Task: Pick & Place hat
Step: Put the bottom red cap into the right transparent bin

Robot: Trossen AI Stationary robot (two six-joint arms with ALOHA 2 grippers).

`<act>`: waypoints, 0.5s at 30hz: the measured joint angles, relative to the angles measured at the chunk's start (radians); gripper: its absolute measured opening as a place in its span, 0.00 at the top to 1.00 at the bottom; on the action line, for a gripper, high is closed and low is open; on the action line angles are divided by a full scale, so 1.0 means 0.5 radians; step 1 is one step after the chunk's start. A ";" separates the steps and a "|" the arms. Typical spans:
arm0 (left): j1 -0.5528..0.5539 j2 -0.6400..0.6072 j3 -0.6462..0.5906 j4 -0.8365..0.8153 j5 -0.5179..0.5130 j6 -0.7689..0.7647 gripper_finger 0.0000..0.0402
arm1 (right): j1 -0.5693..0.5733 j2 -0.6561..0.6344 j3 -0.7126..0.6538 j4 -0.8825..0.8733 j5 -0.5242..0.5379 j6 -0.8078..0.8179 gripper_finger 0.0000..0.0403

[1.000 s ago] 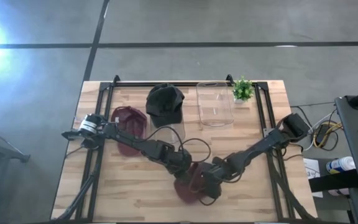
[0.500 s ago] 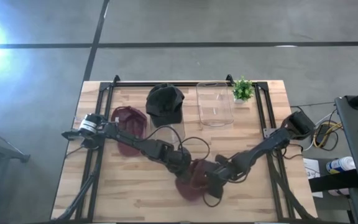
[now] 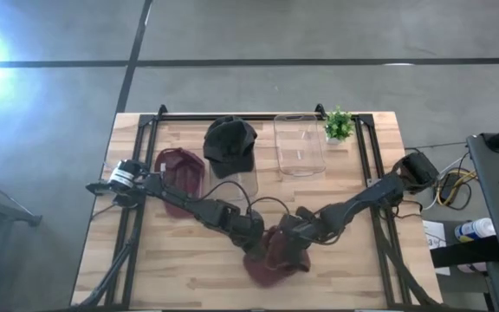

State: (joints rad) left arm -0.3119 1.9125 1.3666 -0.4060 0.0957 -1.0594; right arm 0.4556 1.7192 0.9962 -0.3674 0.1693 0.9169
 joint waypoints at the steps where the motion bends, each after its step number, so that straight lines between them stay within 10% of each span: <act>1: -0.001 0.000 0.000 0.024 -0.017 -0.015 0.98 | -0.012 0.020 -0.015 0.045 -0.021 0.001 0.61; 15: -0.055 -0.004 -0.018 0.066 -0.085 -0.108 0.98 | -0.091 0.127 -0.153 0.085 0.125 0.157 0.68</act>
State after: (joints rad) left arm -0.3395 1.9106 1.3575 -0.3729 0.0534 -1.1137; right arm 0.4103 1.7826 0.9195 -0.3250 0.2316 0.9955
